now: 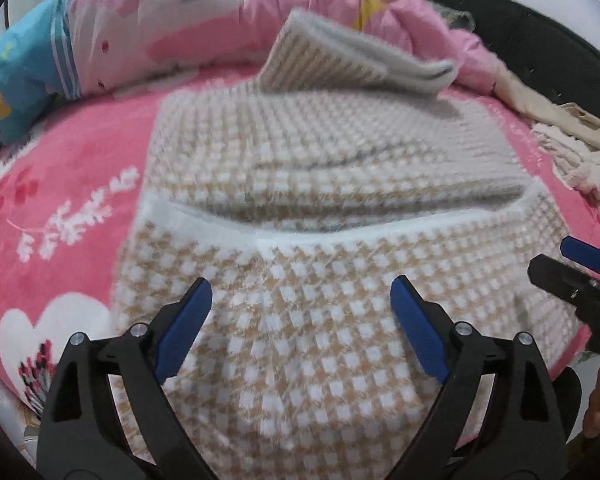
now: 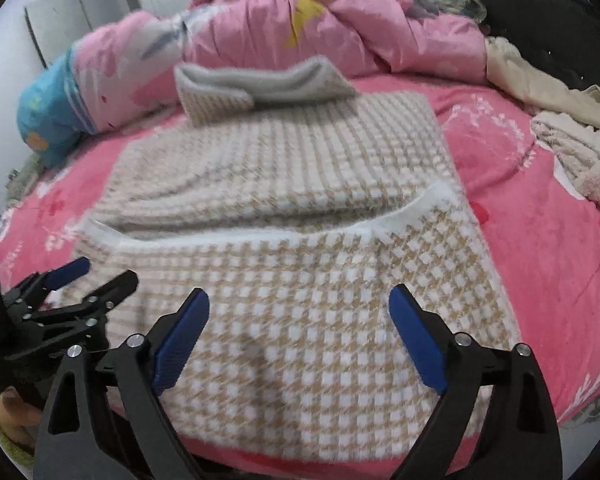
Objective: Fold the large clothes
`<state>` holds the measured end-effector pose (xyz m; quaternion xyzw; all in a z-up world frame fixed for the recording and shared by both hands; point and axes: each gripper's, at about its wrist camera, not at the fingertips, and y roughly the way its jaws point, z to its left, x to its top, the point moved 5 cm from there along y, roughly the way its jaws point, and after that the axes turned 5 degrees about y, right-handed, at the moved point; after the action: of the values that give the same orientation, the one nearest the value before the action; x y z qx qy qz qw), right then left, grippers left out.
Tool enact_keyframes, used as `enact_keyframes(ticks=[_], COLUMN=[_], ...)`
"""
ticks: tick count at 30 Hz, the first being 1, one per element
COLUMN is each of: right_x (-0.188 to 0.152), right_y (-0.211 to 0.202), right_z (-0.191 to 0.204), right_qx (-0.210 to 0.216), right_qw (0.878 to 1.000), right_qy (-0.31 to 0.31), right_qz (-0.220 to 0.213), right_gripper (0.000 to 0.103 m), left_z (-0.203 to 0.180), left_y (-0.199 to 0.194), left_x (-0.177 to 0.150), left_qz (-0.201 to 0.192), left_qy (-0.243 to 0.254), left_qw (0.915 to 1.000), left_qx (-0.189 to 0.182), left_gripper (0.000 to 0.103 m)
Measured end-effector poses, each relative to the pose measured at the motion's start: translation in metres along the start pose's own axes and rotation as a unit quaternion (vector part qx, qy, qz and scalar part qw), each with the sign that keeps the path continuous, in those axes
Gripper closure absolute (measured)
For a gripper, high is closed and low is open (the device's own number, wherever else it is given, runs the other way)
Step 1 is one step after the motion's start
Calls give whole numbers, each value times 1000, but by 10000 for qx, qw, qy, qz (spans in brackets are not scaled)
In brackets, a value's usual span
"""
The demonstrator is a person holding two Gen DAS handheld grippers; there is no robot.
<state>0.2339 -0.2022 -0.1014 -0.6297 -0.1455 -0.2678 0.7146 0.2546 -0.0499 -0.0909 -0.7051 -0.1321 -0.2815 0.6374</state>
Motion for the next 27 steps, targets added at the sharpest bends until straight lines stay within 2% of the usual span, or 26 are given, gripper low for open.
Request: enact_keyframes(ticks=[2,6,10,20,27], right_x=[-6,-9,-9,-10,-11], right_y=[20,30,32,33,32], right_z=[-1,-8,-13,-30,-36], right_qx=[-124,-4,168,637,693], right_qw=[9995,9991,9979,9940,9942], right_qy=[-45,188,286,648,604], right_qz=[302,388,555,609,557], right_gripper=[13,6,6,6,6], left_z=[2,1,3,5,6], left_y=[12,14,15,20,22], left_x=[-4,-5,-5,-1,0], left_qz=[186,136,195,354,401], left_qy=[-97,-77,-165,-236,-256], left_qw=[9998,9999,9996,9990,9987], left_qx=[-59,-34,-96,-131,-165], left_gripper=[13,12,9,8,8])
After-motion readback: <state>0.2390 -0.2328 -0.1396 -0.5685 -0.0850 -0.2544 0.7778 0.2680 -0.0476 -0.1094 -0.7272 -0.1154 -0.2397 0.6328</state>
